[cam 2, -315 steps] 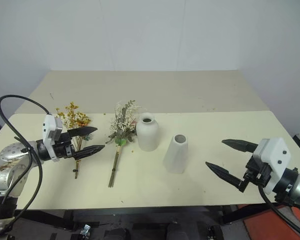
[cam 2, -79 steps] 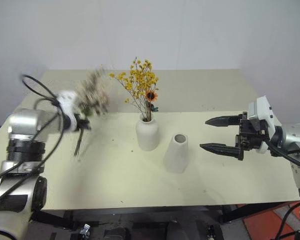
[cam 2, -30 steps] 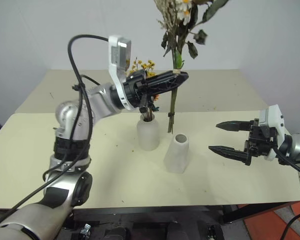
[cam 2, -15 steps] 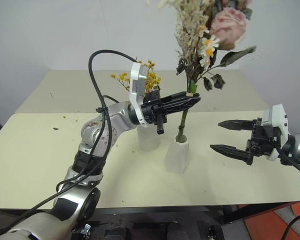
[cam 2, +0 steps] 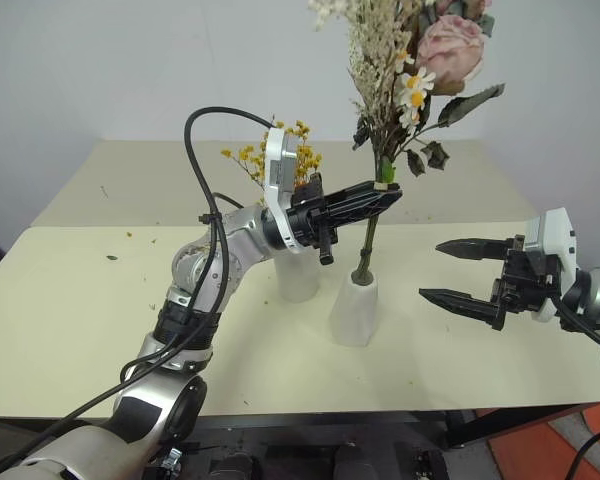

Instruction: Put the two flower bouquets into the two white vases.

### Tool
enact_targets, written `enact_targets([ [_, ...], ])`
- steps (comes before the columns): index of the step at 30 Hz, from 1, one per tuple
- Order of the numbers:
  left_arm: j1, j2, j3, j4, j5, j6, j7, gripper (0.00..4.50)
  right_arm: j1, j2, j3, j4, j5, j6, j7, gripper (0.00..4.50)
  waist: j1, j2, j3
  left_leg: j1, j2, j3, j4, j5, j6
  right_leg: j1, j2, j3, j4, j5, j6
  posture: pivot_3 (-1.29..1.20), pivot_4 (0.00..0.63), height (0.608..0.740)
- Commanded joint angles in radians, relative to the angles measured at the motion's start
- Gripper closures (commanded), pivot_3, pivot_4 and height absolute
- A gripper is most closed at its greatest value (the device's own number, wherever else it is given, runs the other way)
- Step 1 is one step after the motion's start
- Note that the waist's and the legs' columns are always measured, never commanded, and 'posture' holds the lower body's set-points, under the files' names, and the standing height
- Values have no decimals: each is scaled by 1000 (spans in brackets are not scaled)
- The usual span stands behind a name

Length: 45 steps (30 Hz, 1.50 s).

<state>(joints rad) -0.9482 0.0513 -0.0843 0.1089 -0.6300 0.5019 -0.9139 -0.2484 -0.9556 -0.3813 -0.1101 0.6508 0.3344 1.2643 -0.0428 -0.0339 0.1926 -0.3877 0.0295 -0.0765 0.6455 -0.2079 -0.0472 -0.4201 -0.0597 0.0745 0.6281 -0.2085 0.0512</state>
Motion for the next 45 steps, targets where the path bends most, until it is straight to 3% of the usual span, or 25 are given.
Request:
enact_targets([
  [1,-26,-5,-1,12,6,5,-2,4364,5,0,-45,-26,24,-7,-6,45,0,0,0,0,0,0,0,0,0,0,0,0,0,0,0,0,150,740],
  [23,-71,6,43,11,-47,123,5,4364,22,7,-49,-41,26,-6,-19,45,0,0,0,0,0,0,0,0,0,0,0,0,0,0,0,0,150,740],
  [45,-94,0,54,34,-32,98,0,4364,36,21,-58,-56,26,-5,-40,45,0,0,0,-1,0,0,0,0,0,-1,0,0,0,0,0,0,150,740],
])
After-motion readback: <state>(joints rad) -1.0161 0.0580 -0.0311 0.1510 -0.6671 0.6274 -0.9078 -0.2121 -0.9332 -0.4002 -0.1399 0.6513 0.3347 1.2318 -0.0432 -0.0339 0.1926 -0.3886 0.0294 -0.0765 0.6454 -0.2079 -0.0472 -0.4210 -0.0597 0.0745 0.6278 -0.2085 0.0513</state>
